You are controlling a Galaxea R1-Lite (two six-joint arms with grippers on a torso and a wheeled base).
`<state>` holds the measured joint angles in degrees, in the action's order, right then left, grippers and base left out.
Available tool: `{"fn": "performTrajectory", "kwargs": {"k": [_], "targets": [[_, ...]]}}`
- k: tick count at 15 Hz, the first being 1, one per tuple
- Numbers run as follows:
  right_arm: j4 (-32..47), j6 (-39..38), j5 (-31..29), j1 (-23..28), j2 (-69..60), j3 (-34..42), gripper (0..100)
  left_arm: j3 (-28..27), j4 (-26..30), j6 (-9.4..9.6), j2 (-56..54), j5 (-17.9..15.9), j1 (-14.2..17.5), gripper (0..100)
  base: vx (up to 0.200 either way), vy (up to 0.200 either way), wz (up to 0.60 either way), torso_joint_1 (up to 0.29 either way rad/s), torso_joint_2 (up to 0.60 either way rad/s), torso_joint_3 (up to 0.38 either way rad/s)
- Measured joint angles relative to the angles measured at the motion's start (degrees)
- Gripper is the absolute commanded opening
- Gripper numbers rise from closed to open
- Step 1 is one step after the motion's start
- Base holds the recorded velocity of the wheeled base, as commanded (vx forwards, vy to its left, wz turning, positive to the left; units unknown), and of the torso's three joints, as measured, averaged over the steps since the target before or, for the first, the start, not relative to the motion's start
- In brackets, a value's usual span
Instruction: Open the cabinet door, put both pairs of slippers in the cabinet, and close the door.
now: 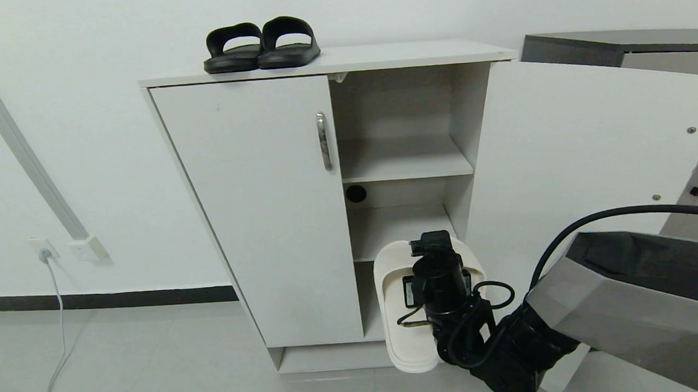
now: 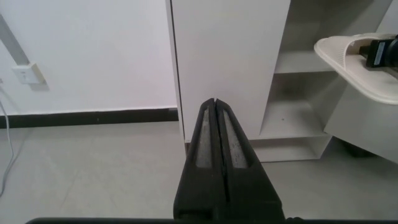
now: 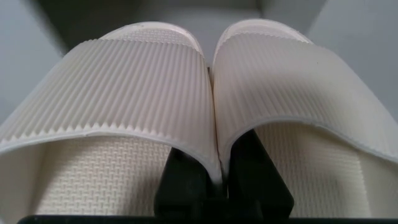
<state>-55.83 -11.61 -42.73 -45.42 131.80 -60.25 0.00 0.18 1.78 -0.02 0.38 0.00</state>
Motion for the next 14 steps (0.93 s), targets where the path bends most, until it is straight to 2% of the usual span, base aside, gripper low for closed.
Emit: {"fn": "performTrajectory", "kwargs": {"k": [14], "targets": [[-0.22,0.52,1.29,-0.63,1.38,0.07,0,0.00,-0.02,-1.27,0.00,-0.02,0.00,0,0.000,0.000,0.00,0.000,0.00,0.000]]}}
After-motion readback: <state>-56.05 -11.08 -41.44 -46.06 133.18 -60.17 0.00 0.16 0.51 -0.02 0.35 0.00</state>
